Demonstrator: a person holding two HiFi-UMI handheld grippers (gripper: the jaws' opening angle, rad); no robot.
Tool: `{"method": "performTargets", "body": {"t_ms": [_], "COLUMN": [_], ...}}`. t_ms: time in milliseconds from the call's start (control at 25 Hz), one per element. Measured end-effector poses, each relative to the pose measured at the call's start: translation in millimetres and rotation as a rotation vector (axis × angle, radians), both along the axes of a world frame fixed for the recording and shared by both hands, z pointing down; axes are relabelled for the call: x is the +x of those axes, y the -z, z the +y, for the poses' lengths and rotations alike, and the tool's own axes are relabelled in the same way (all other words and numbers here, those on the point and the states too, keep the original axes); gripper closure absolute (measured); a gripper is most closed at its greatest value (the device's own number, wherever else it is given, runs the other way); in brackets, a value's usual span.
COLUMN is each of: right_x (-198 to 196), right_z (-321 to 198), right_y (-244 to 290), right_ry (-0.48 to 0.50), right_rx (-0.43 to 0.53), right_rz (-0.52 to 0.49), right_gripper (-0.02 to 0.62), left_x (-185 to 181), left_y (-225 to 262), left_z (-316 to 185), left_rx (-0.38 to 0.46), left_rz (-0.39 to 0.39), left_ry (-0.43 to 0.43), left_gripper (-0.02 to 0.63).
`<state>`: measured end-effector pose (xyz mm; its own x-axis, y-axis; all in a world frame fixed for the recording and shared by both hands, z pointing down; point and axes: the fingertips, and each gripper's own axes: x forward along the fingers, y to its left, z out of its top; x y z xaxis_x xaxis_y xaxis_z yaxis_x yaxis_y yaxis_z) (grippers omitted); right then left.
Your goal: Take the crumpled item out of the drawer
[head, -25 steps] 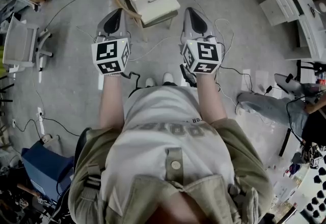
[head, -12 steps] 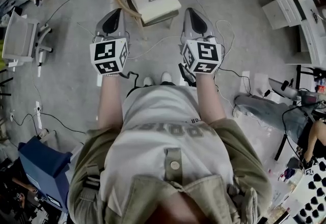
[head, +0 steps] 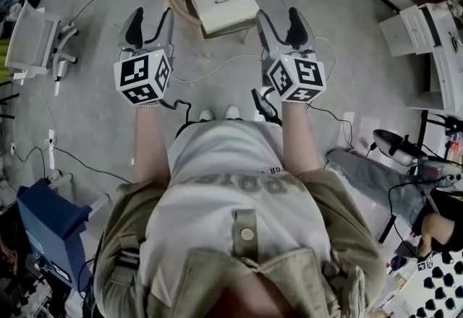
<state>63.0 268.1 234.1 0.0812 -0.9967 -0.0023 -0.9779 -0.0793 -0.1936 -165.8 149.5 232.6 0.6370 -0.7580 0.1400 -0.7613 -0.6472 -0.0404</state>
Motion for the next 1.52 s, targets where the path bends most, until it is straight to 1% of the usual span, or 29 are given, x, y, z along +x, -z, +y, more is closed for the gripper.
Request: {"method": "performTargets", "body": {"t_ms": [80, 160, 280, 480, 800, 1000, 1200, 1360, 1520], "right_x": [5.7, 12.1, 20.5, 29.1, 39.5, 54.3, 72.8, 77.8, 80.5], "right_z": [-2.7, -4.5, -7.6, -12.7, -35.0, -51.3, -86.0, -123.9, -163.5], "right_y": [-0.9, -1.5, -2.8, -13.2, -34.7, -43.3, -45.7, -43.9, -42.2], "right_ry": [0.015, 0.025, 0.039, 0.047, 0.024, -0.010, -0.030, -0.042, -0.053], "right_rx": [0.005, 0.008, 0.007, -0.020, -0.057, -0.081, -0.103, -0.109, -0.101], "right_rz": [0.004, 0.003, 0.002, -0.020, -0.041, -0.032, -0.030, -0.033, -0.034], "right_gripper": [0.253, 0.245, 0.244, 0.244, 0.245, 0.245, 0.244, 0.245, 0.245], "left_x": [-0.3, 0.3, 0.7, -3.6, -0.5, 21.1, 47.0, 50.6, 52.5], "left_y": [-1.2, -2.9, -5.9, -15.7, -37.6, -49.2, -57.3, -59.7, -57.9], "left_z": [-1.0, -0.6, 0.6, 1.4, -27.3, -60.3, -103.6, -143.9, -186.2], "left_rx": [0.001, 0.000, -0.008, -0.035, -0.076, -0.098, -0.126, -0.141, -0.138], "left_rz": [-0.001, -0.003, -0.004, -0.028, -0.053, -0.047, -0.060, -0.063, -0.061], "left_ry": [0.017, 0.035, 0.061, 0.085, 0.085, 0.046, 0.013, 0.004, -0.002], "left_gripper": [0.308, 0.285, 0.284, 0.284, 0.283, 0.283, 0.282, 0.282, 0.282]}}
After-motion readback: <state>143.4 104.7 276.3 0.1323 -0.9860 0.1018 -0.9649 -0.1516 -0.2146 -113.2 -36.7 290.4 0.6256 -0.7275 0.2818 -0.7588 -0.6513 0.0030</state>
